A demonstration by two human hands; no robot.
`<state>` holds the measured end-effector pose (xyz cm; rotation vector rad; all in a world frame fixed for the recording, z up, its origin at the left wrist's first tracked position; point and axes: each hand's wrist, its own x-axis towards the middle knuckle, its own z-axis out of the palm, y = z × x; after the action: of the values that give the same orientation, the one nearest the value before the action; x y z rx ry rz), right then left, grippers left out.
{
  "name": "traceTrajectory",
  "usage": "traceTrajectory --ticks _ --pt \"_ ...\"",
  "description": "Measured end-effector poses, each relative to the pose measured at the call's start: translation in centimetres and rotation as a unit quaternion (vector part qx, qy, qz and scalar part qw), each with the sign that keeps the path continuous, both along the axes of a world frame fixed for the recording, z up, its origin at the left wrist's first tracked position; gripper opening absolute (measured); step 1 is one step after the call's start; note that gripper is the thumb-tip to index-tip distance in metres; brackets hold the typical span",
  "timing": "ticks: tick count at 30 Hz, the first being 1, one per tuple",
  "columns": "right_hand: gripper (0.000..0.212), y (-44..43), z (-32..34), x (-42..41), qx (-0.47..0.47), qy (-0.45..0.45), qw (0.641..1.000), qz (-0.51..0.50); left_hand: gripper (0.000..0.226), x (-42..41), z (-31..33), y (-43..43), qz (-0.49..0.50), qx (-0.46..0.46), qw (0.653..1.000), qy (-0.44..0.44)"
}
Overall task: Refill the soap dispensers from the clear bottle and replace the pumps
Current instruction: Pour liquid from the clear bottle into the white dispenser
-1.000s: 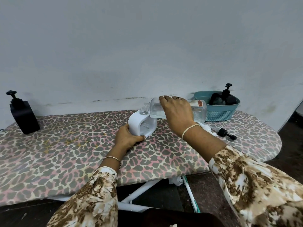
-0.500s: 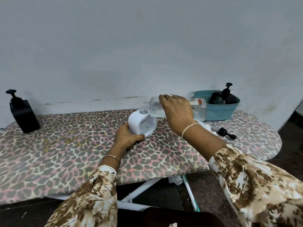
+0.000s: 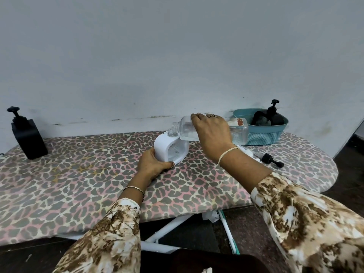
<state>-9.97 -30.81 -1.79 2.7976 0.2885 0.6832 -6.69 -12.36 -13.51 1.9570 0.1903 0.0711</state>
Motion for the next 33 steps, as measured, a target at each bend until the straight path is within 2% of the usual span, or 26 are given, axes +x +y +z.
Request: traceTrajectory --ticks 33 --pt "0.053 -0.02 -0.29 0.01 0.003 -0.012 1.0 0.007 0.068 -0.28 0.11 -0.29 0.003 -0.011 1.0 0.003"
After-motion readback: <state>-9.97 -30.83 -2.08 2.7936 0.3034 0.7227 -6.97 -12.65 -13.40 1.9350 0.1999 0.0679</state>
